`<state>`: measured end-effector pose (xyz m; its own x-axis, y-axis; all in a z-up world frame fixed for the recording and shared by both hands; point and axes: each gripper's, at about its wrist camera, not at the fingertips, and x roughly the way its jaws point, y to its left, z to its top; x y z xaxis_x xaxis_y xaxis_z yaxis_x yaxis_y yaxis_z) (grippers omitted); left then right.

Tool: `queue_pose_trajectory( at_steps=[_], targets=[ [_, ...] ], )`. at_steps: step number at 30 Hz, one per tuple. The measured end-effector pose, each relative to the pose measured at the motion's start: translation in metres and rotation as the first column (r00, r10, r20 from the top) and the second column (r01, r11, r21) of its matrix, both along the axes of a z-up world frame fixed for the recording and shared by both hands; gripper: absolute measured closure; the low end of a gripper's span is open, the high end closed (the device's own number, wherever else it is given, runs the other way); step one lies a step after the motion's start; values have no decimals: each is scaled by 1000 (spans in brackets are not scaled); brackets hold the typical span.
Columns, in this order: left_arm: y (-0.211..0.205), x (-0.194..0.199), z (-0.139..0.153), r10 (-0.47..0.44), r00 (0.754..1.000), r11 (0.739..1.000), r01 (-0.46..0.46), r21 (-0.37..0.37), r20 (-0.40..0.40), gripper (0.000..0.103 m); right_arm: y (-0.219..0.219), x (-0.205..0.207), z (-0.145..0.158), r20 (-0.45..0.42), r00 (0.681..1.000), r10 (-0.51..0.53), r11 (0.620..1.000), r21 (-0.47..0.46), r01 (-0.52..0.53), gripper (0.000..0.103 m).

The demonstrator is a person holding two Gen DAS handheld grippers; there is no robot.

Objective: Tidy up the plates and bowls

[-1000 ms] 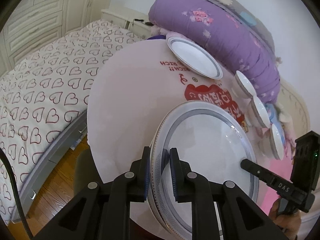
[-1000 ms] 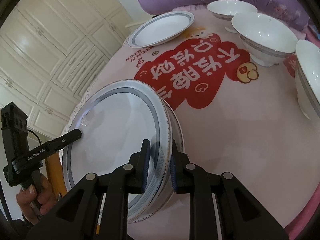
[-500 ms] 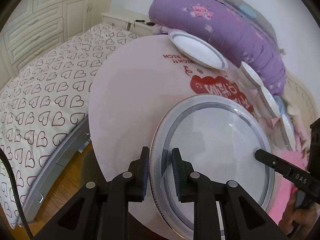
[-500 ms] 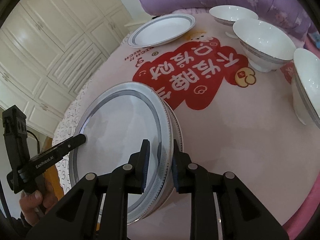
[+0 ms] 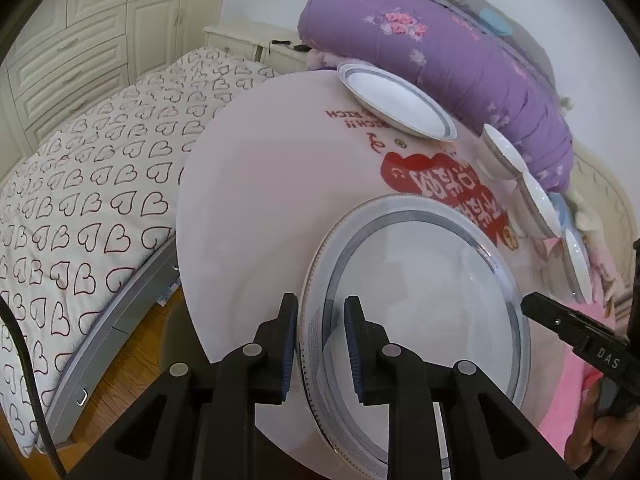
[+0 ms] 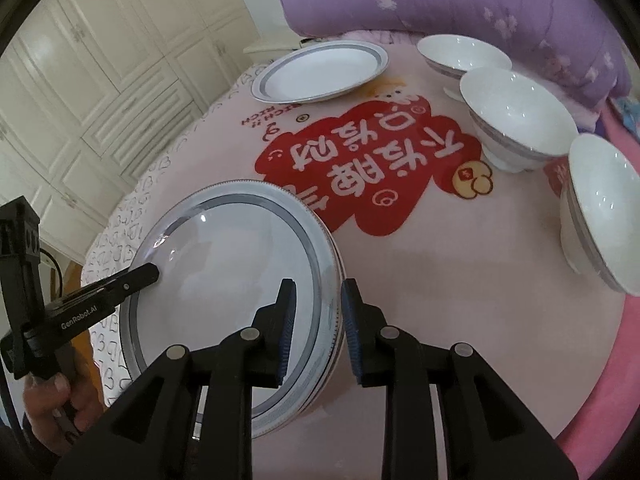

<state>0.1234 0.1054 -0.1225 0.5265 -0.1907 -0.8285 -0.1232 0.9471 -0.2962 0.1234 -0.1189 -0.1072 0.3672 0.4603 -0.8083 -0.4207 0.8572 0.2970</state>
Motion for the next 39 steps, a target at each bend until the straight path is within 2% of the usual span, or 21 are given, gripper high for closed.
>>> queue_pose_trajectory(
  at_steps=[2, 3, 4, 8, 9, 10, 11, 12, 18, 22, 26, 31, 39],
  targets=[
    [0, 2, 2, -5, 1000, 1000, 5, -5, -1, 76, 0, 2, -1, -4, 1000, -3, 1000, 5, 4, 66],
    [0, 2, 4, -7, 1000, 1000, 7, -4, -3, 73, -1, 2, -2, -5, 1000, -7, 1000, 10, 7, 50],
    [-1, 3, 6, -6, 1000, 1000, 6, 0, -2, 64, -2, 3, -2, -5, 1000, -12, 1000, 21, 12, 33],
    [-4, 3, 13, 0, 1000, 999, -1, 33, 25, 28, -2, 4, -3, 6, 1000, -7, 998, 65, 7, 19],
    [-5, 3, 15, 0, 1000, 999, -2, 42, 31, 24, -3, 5, -2, 9, 1000, -14, 997, 70, 13, 7],
    [-7, 4, 17, -1, 999, 999, -1, 52, 36, 14, -4, 6, -2, 13, 1000, -24, 996, 89, 23, 0],
    [-8, 4, 19, -3, 999, 998, 1, 58, 38, 6, -5, 7, -2, 8, 1000, -28, 995, 98, 27, 0],
    [-8, 4, 20, -1, 999, 998, -1, 64, 43, 2, -5, 10, -3, -2, 1000, -31, 994, 106, 31, 0],
    [-7, 5, 29, 4, 999, 996, -8, 88, 49, 1, -8, 17, 3, -4, 999, -42, 990, 137, 42, 0],
    [-1, 6, 37, 11, 998, 997, -15, 76, 61, 1, -8, 18, 10, 10, 999, -35, 989, 142, 33, 0],
    [9, 7, 47, 24, 997, 1000, -25, 15, 72, 1, -9, 20, 14, 14, 999, -38, 988, 147, 35, 0],
    [24, 8, 66, 26, 994, 999, -23, -26, 103, 1, -11, 26, 25, 21, 999, -33, 985, 169, 29, 0],
    [55, 29, 102, 46, 987, 994, -30, -101, 154, 1, -16, 56, 70, 87, 995, -46, 976, 216, 26, 0]
  ],
)
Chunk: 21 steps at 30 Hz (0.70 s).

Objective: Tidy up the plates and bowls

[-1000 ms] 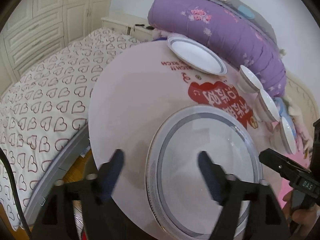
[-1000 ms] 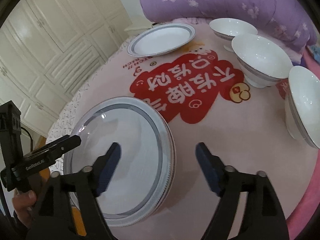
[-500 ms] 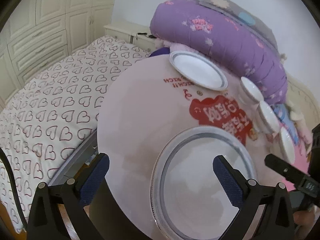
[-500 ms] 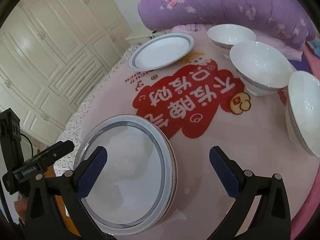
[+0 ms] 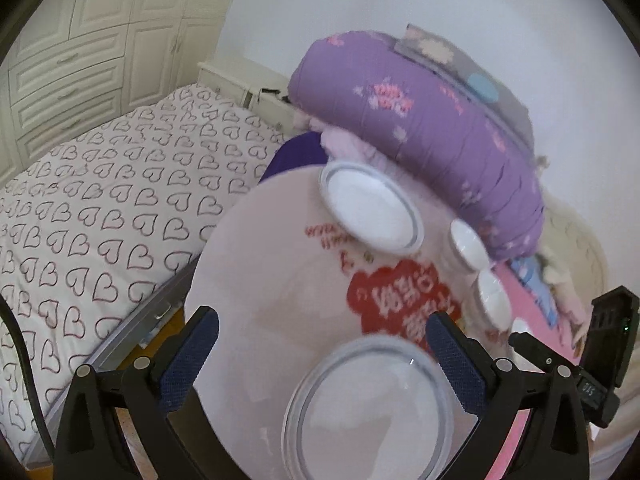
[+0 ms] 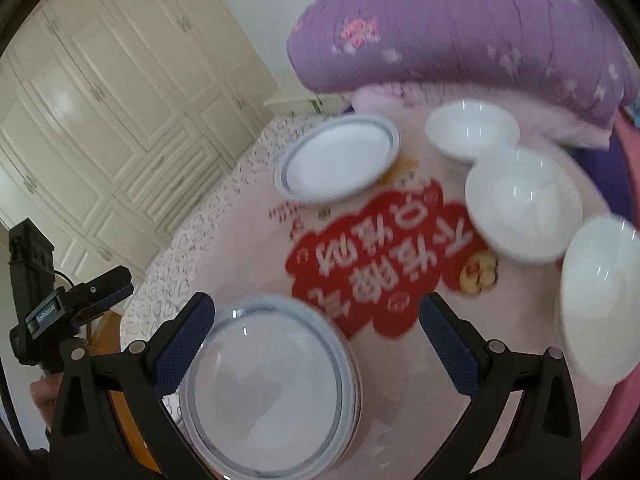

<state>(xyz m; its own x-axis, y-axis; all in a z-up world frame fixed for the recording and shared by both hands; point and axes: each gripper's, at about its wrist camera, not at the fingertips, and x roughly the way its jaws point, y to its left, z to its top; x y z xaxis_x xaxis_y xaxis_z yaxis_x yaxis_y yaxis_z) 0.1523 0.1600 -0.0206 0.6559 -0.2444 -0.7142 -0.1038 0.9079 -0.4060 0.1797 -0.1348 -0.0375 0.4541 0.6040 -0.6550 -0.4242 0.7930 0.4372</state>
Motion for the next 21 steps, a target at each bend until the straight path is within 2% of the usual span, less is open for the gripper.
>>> queue_pose_trajectory(
  at_steps=[9, 12, 15, 21],
  targets=[
    [11, 33, 22, -12, 999, 999, 11, 34, 37, 1, 2, 38, 37, 51, 999, -8, 1000, 14, 7, 0],
    [14, 58, 22, -26, 999, 999, 25, 43, 23, 1, 7, 61, 49, 68, 998, -15, 1000, 6, 15, 0],
    [17, 88, 16, -39, 999, 999, 39, 21, -6, 1, 14, 88, 55, 61, 998, -4, 1000, -1, 4, 0],
    [21, 164, 0, -51, 996, 999, 51, -5, -74, 1, 34, 160, 45, -23, 1000, 11, 1000, -19, -12, 0]
  ],
)
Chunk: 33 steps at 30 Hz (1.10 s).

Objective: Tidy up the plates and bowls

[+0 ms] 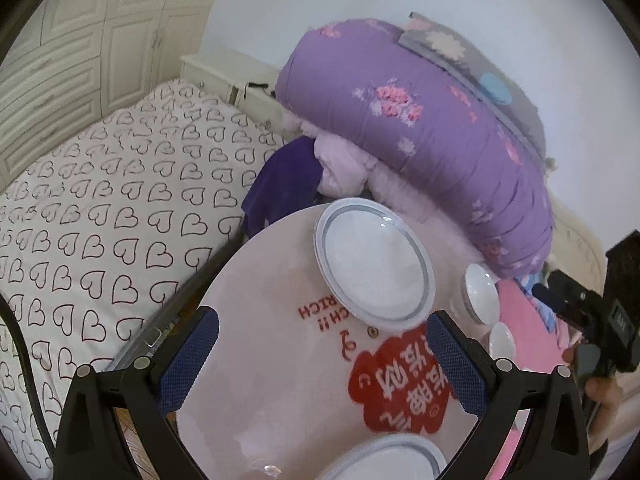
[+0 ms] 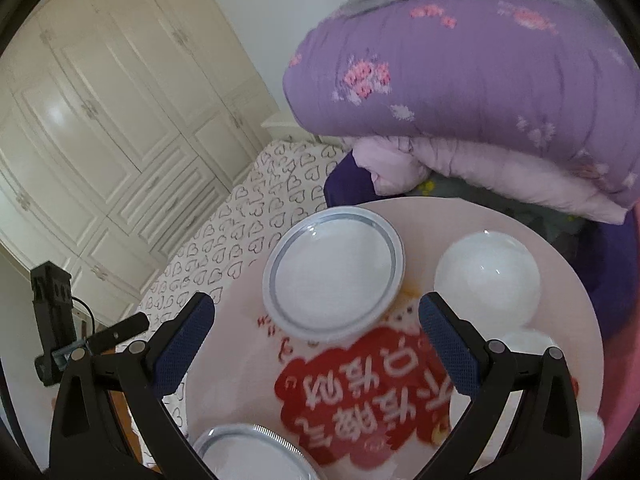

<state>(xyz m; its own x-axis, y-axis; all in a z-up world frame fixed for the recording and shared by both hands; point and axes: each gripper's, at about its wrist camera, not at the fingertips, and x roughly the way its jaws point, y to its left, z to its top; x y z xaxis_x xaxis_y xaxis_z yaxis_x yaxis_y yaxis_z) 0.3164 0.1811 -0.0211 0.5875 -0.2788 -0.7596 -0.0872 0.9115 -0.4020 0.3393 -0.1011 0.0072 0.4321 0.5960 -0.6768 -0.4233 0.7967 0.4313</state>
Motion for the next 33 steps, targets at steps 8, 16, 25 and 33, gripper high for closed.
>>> queue_pose_trajectory(
  at_steps=[8, 16, 25, 33],
  targets=[
    [-9, 100, -39, -20, 995, 1000, 20, -3, -94, 1, 22, 84, -47, -151, 988, 14, 999, -45, -21, 0],
    [-17, 180, -85, -50, 981, 998, 44, -38, -185, 8, 31, 131, -95, -263, 965, 9, 997, -70, -28, 0],
    [-11, 223, -129, -72, 967, 992, 44, -116, -245, 19, 49, 140, -110, -273, 961, 51, 991, -104, -83, 3],
    [-13, 235, -155, -106, 955, 976, 47, -213, -278, 45, 63, 141, -113, -260, 964, 60, 985, -142, -100, 9]
  ],
)
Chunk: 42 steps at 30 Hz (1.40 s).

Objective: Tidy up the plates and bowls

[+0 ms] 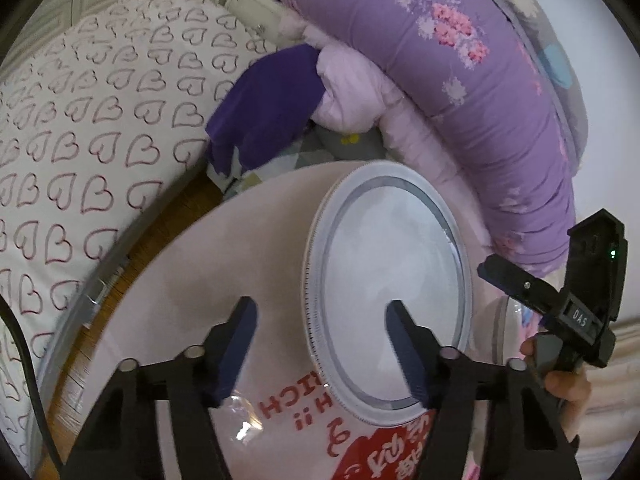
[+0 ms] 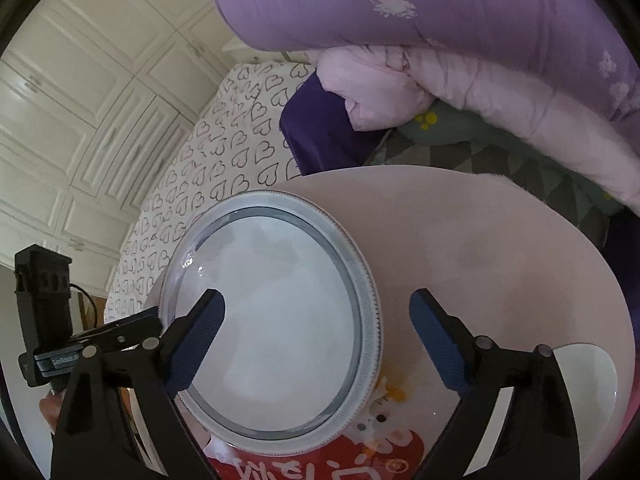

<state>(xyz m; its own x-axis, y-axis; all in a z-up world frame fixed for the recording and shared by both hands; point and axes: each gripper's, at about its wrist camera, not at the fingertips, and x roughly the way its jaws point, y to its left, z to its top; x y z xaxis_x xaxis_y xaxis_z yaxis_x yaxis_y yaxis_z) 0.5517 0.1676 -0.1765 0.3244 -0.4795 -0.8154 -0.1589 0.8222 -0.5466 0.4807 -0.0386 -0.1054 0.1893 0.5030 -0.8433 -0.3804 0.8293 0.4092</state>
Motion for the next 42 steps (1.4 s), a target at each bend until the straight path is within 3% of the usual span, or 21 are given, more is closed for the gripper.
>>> queue_pose_trajectory(
  at_steps=[6, 8, 9, 10, 17, 25, 30, 42],
  targets=[
    [2, 4, -8, 4, 1000, 999, -4, -35, -2, 52, 8, -1, -2, 22, 999, 25, 998, -55, -24, 13],
    [2, 4, -10, 6, 1000, 999, -6, -40, 2, 59, 8, 2, -3, 16, 1000, 23, 998, -53, -22, 20],
    [1, 3, -10, 6, 1000, 999, -6, -43, 2, 61, 9, 4, -4, 1, 1000, 26, 999, -47, -26, 32],
    [1, 2, -12, 5, 1000, 999, -5, -49, 0, 65, 10, 6, -6, -12, 1000, 26, 998, -53, -27, 36],
    [3, 0, -13, 18, 1000, 998, -18, -61, 3, 69, 20, 3, -18, -37, 999, 32, 989, -143, -37, 42],
    [-3, 2, -16, 20, 1000, 999, -20, -38, 11, 80, 15, -2, -21, 4, 1000, 17, 969, -245, -15, 73],
    [-2, -1, -17, 40, 999, 999, -40, -3, 17, 92, 14, -5, -22, 22, 1000, 15, 969, -248, -9, 74],
    [8, -27, 6, 78, 996, 994, -81, 70, 51, 92, 21, -35, -15, 46, 998, 38, 987, -157, -30, 79]
  ],
)
